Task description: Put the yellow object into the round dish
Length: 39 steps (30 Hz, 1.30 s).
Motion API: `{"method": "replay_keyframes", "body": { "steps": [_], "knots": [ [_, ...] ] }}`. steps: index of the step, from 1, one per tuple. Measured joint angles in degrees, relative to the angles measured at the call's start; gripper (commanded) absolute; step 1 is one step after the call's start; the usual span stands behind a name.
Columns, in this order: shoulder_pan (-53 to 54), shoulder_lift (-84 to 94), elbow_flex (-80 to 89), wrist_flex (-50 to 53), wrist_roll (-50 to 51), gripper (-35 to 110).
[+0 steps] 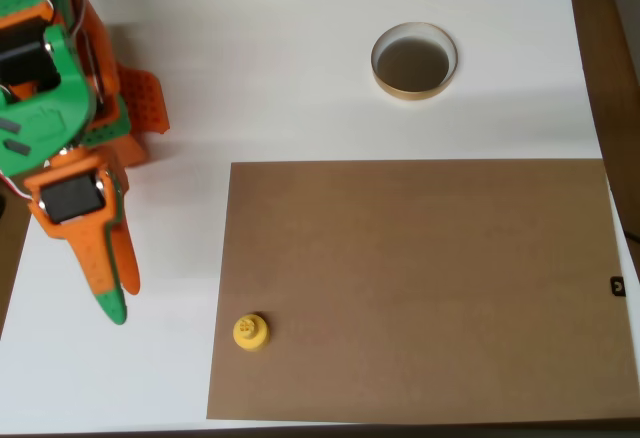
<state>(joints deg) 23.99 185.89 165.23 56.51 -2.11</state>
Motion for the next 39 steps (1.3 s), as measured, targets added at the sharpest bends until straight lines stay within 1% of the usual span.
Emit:
{"method": "replay_keyframes", "body": {
  "steps": [6, 13, 18, 32, 39],
  "knots": [
    [-1.8, -6.1, -8.2, -0.2, -4.8, 31],
    [-6.7, -23.5, -20.2, 1.1, -7.6, 31],
    [-11.5, -34.5, -27.4, 4.5, -9.4, 32],
    [-14.8, -66.2, -43.9, 11.3, -9.6, 31],
    [-14.5, -75.4, -49.7, 13.3, -9.6, 30]
  ]
}}
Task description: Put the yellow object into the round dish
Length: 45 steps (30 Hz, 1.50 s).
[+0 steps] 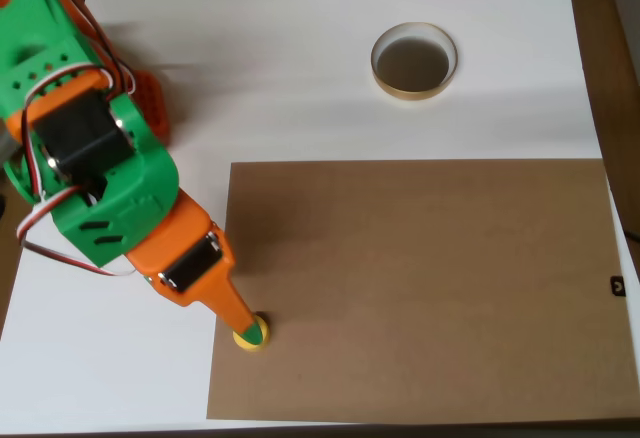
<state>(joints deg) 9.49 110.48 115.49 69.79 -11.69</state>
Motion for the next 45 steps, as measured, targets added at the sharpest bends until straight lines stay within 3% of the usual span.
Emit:
{"method": "replay_keyframes", "body": {
  "steps": [17, 38, 45],
  "knots": [
    [-1.3, -21.0, -8.8, -1.3, 0.0, 27],
    [-1.1, -31.4, -17.1, -1.7, 0.1, 17],
    [-1.1, -32.2, -17.3, -2.7, 0.0, 4]
  ]
}}
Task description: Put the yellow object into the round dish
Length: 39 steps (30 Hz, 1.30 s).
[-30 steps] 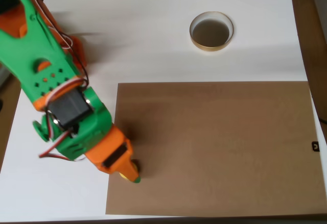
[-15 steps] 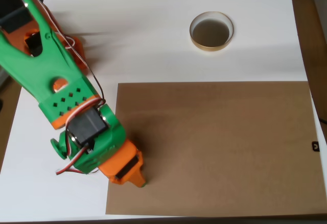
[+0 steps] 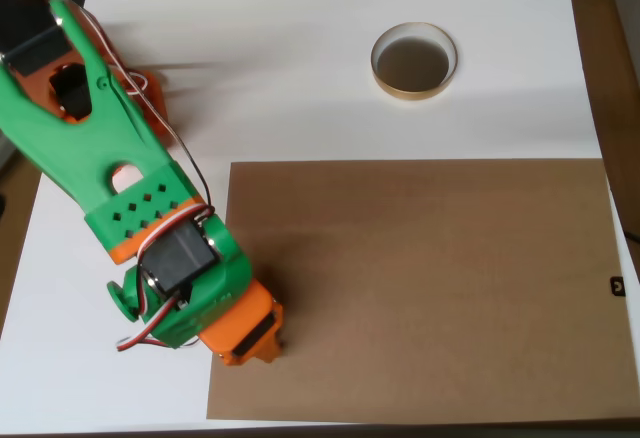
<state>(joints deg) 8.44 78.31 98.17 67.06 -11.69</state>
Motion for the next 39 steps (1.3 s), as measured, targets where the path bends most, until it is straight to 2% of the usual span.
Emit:
{"method": "replay_keyframes", "body": {
  "steps": [2, 10, 21, 30, 39],
  "knots": [
    [-0.1, -0.1, -0.1, 0.3, 0.3, 0],
    [-0.1, 2.0, -0.1, 1.8, 0.1, 0],
    [-6.0, 20.3, 2.0, 6.9, 0.1, 0],
    [-18.8, 29.6, 6.3, 11.3, -2.3, 0],
    [-38.2, 35.2, 11.3, 15.4, -4.8, 0]
  ]
}}
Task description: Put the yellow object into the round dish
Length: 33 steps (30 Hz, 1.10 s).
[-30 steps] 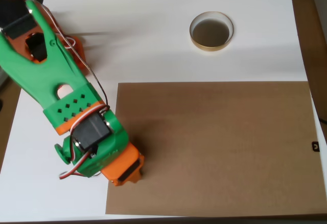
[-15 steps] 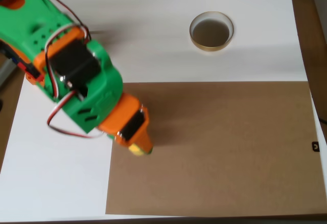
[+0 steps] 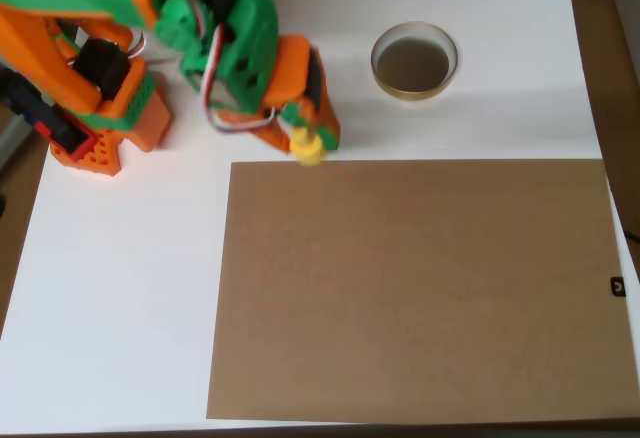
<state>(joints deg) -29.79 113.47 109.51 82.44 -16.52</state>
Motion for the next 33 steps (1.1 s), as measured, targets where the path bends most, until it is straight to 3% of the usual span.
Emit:
{"method": "replay_keyframes", "body": {
  "steps": [15, 33],
  "knots": [
    [-26.5, -11.0, -0.8, 4.0, -0.4, 0],
    [-31.9, -32.8, -24.9, 3.1, 3.3, 0]
  ]
}}
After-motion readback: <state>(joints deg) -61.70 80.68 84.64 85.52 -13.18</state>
